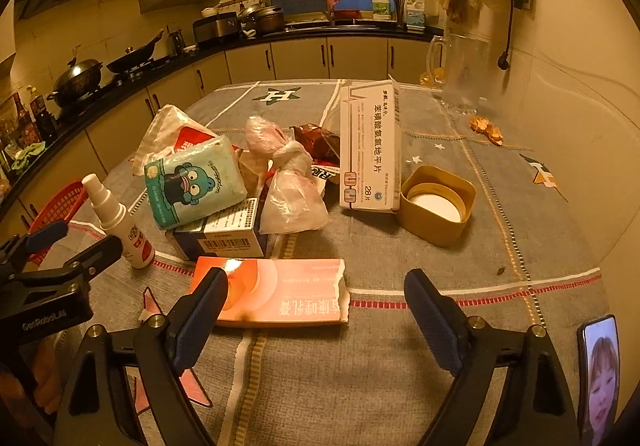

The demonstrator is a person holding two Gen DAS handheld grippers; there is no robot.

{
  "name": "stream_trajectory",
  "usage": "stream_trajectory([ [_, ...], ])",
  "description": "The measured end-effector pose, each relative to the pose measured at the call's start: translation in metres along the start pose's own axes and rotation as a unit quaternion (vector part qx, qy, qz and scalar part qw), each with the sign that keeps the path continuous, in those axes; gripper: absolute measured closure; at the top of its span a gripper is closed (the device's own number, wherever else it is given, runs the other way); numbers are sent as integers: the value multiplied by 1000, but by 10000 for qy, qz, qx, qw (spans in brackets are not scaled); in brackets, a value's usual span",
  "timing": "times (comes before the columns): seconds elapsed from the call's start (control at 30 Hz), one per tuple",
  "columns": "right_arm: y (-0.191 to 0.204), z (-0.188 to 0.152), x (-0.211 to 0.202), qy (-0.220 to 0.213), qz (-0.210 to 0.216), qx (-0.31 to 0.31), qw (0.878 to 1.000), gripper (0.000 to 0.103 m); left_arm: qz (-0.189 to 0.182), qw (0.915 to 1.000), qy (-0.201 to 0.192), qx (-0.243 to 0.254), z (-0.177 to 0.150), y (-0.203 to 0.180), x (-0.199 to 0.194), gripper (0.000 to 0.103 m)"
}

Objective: Collect trash
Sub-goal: 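Move both tools toward the cluttered table items, then grasp the white spray bottle with the left tool while the right tool grasps the orange box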

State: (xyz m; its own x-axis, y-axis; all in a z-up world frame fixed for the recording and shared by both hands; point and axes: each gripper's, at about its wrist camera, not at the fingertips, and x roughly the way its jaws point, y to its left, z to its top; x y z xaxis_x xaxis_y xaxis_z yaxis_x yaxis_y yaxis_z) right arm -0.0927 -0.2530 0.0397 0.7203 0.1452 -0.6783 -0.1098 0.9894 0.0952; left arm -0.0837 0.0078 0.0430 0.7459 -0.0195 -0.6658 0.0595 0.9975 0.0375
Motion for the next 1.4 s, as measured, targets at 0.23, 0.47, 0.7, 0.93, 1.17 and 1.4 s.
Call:
stream_trajectory([
  [0.23, -7, -1, -3, 41, 151, 82, 9998, 10, -159, 9998, -15, 139, 9, -10, 9, 5],
  [0.47, -18, -2, 3, 247, 485, 253, 9982, 10, -132, 9993, 168, 297, 10, -17, 24, 28],
  [0.7, -18, -7, 21, 599, 936, 433, 9929, 10, -224, 9976, 637, 130, 8, -10, 45, 70],
  [0.93, 0, -16, 27, 882, 1458, 191, 9852, 17, -284, 9973, 668, 74, 7, -5, 47, 74],
  [1.17, 22, -23, 9, 1212, 2558, -338, 9585, 17, -261, 9973, 683, 21, 8, 1, 49, 74],
  [1.4, 29, -4, 25, 874, 1958, -1162, 9698, 14, -250, 9974, 673, -64, 8, 8, 48, 74],
])
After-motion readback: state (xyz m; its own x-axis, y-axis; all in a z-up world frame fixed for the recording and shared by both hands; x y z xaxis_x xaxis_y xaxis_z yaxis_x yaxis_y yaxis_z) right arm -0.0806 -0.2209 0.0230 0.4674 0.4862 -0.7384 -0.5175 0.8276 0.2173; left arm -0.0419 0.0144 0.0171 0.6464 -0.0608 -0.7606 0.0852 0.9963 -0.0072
